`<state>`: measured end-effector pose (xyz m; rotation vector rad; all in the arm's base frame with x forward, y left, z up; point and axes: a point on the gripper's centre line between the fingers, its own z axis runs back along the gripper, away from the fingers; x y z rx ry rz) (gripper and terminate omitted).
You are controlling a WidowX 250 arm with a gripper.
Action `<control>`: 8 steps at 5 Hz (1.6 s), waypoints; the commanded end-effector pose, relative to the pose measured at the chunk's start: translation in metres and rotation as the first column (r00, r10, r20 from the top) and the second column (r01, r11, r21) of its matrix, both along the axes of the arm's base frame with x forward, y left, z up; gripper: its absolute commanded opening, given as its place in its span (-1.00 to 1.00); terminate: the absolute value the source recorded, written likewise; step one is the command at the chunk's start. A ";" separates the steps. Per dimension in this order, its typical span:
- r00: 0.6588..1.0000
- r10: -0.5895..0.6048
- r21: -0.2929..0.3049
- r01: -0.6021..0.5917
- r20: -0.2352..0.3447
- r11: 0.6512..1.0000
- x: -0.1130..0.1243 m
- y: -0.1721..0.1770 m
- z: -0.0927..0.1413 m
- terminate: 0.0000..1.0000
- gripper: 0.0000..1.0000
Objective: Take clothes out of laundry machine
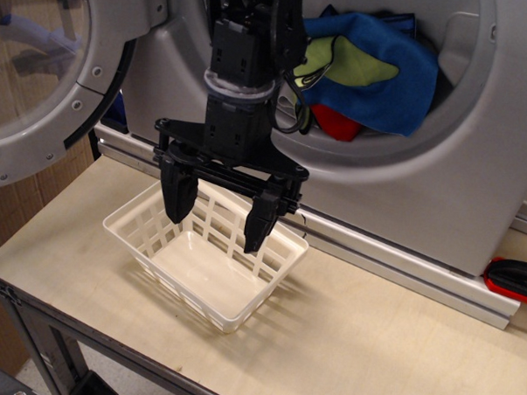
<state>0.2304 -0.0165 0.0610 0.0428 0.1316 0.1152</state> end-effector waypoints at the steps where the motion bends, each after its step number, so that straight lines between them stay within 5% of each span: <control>1: 1.000 0.000 0.000 0.000 0.000 1.000 0.000 0.000 0.000 -1.00 1.00; 2: 0.986 0.162 0.019 -0.163 0.037 0.986 0.013 -0.001 -0.007 -1.00 1.00; 4: 0.927 0.262 -0.122 -0.237 0.267 0.964 0.054 0.013 0.016 -1.00 1.00; 8: 0.802 0.294 -0.208 -0.215 0.520 0.954 0.103 0.024 0.085 -1.00 1.00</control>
